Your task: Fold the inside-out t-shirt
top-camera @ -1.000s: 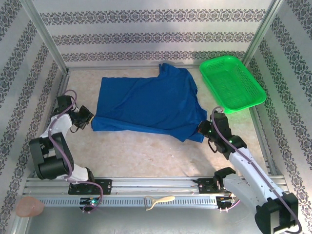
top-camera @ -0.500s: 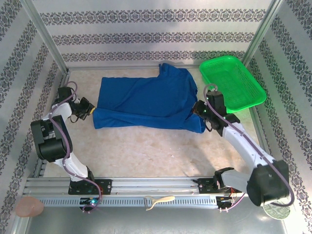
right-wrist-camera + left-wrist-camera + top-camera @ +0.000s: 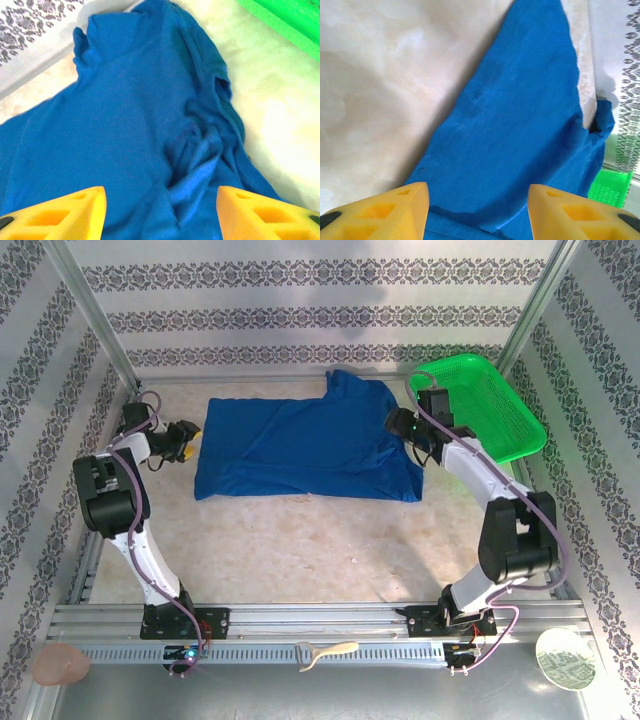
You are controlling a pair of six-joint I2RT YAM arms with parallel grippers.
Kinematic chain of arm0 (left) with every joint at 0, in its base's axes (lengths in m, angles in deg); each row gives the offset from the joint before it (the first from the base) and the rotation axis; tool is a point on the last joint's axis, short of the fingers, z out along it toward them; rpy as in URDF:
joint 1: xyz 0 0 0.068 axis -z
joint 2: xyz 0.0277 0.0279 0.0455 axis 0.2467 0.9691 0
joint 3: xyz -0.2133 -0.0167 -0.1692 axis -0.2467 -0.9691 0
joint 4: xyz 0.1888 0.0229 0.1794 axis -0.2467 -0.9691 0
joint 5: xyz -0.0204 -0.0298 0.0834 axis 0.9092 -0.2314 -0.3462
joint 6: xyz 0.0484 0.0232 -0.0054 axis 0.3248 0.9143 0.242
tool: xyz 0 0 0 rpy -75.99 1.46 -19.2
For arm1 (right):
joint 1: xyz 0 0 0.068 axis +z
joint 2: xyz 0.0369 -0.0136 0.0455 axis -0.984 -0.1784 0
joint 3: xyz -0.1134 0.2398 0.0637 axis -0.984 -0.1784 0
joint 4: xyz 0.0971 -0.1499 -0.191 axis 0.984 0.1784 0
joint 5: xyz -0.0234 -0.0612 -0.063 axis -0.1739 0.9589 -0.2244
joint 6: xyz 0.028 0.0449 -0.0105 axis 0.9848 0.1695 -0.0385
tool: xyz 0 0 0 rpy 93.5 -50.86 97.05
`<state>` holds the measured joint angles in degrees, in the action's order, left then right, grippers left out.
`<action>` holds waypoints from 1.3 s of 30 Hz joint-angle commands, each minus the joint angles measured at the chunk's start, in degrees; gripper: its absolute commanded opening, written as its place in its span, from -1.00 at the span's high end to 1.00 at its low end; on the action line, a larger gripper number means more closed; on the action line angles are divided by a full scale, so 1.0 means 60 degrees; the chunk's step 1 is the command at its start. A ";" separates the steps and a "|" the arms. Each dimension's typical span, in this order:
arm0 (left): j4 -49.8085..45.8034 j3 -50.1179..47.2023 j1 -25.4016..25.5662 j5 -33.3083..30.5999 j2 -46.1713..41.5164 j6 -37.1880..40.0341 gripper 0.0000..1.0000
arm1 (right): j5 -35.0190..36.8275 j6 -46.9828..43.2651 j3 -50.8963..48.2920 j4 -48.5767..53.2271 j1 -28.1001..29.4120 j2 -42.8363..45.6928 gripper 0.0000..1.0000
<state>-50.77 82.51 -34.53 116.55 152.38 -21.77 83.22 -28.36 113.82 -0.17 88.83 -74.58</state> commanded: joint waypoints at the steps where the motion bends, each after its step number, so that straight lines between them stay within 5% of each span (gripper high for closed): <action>1: -0.0480 -0.0624 0.0050 -0.0128 -0.1423 0.0506 -0.14 | 0.0300 -0.0153 -0.1357 0.0442 -0.0027 0.1758 -0.24; 8: -0.0641 -0.3808 0.0270 -0.1113 -0.3986 0.0461 -0.19 | 0.0442 -0.0533 -0.4109 0.0475 -0.0038 0.3533 -0.40; 17: -0.0489 -0.4557 0.0469 -0.1169 -0.3546 0.0643 -0.24 | 0.0440 -0.0819 -0.4044 -0.0080 -0.0052 0.1879 -0.36; 23: -0.0581 -0.4127 0.0757 -0.1490 -0.2884 0.0737 -0.26 | 0.0518 -0.0956 -0.3376 -0.0335 -0.0081 0.0611 -0.18; 26: -0.0458 -0.3956 0.0825 -0.1663 -0.2483 0.0667 -0.25 | 0.0434 -0.0933 -0.3164 -0.0392 -0.0096 0.0199 0.27; 29: -0.0365 -0.3677 0.0826 -0.1628 -0.1990 0.0629 0.04 | 0.0449 -0.0824 -0.3336 -0.0341 -0.0129 0.0361 1.00; 34: -0.0817 -0.3216 0.0802 -0.1755 -0.2017 0.0911 1.00 | 0.0667 -0.0398 -0.4138 0.0291 -0.0213 0.1867 1.00; 39: -0.1320 -0.3646 0.0593 -0.2008 -0.3288 0.0929 1.00 | 0.0661 0.0620 -0.5362 0.1160 -0.0199 0.3982 1.00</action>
<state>-55.44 61.54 -30.20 106.41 137.63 -17.21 85.76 -29.15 85.19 1.56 88.08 -55.26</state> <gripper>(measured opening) 0.044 0.057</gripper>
